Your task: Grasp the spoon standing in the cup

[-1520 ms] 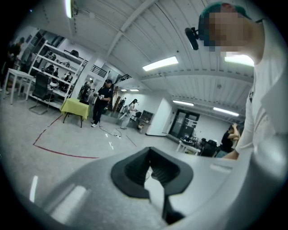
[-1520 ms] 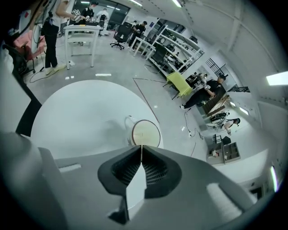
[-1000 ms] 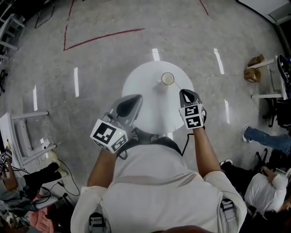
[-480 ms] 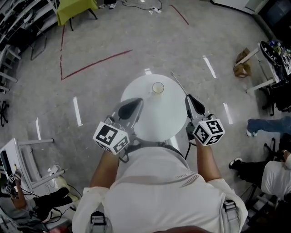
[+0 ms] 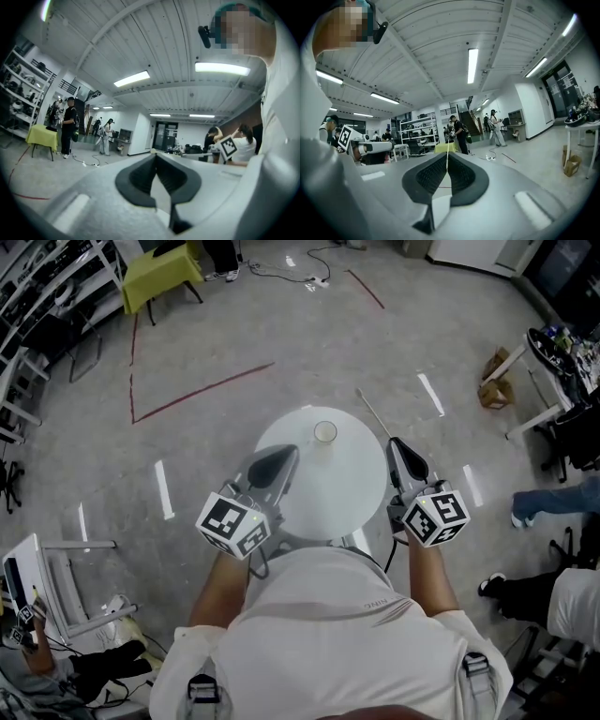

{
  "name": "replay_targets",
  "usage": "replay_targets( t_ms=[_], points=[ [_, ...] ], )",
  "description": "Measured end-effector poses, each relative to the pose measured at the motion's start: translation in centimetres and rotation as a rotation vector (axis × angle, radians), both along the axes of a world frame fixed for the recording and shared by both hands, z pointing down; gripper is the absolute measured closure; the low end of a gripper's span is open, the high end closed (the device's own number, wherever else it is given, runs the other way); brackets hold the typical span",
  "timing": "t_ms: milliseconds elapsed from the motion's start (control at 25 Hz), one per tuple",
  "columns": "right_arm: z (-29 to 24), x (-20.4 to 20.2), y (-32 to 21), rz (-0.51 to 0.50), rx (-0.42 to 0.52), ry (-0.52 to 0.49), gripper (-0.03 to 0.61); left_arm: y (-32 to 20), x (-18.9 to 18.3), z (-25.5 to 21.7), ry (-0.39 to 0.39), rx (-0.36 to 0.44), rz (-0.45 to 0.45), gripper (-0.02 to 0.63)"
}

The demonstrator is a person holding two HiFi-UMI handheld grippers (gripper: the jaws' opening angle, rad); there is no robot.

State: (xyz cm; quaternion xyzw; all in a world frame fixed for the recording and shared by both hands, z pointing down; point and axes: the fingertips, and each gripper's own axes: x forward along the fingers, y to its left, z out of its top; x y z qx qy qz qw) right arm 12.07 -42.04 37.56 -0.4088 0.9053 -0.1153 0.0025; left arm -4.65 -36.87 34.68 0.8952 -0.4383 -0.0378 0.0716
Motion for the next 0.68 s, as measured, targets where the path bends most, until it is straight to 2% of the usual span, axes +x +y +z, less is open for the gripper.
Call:
replay_targets(
  t_ms=[680],
  points=[
    [-0.4, -1.0, -0.6, -0.04, 0.006, 0.004, 0.568, 0.4, -1.4, -0.2, 0.007, 0.0, -0.052, 0.611]
  ],
)
